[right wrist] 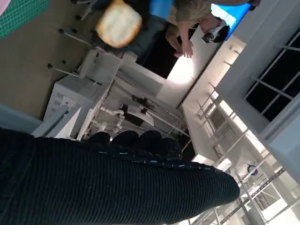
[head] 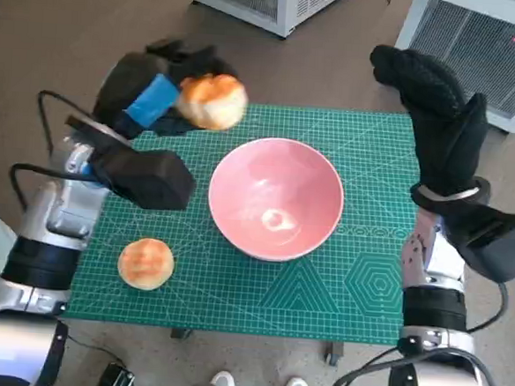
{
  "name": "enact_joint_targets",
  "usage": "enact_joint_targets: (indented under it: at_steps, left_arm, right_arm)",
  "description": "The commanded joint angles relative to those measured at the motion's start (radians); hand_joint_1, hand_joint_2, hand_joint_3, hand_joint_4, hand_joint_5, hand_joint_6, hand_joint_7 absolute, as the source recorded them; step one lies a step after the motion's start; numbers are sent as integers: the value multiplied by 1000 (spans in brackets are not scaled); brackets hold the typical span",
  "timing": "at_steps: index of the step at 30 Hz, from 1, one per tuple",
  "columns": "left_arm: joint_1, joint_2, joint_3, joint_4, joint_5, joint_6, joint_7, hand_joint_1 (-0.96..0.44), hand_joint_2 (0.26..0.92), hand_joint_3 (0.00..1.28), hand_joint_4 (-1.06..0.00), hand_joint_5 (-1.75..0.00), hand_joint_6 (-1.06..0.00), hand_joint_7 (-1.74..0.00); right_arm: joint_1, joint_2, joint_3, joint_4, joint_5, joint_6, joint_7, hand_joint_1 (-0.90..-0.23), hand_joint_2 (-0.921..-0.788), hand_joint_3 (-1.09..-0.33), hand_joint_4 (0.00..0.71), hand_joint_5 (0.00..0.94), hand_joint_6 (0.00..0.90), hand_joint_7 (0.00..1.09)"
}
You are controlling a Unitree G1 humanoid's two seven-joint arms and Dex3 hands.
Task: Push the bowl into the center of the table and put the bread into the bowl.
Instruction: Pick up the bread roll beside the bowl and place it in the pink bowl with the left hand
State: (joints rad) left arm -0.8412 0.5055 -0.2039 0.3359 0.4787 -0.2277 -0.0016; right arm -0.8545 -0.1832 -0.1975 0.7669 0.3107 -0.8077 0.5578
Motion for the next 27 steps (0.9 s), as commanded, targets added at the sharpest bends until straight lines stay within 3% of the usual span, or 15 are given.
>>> enact_joint_targets:
  at_steps: [1,13,27]
  left_arm:
    - [-6,-68,-48,-33,39,-4,0,1,920,22,-748,-1099,-672,-1117]
    - [-80,-166,-159,210,83,-143,-32,0,914,21,-767,-1059,-680,-1126]
    - [-128,-240,-231,463,126,-153,-42,0,920,60,-704,-1126,-627,-1184]
  right_arm:
    - [27,-4,-1,1,-5,1,2,-687,-921,-684,211,1,265,123]
    - [46,-6,-2,-24,-6,-9,-4,-677,-921,-687,208,0,255,120]
    - [73,-11,-15,-55,11,9,-6,-703,-921,-676,205,1,256,119]
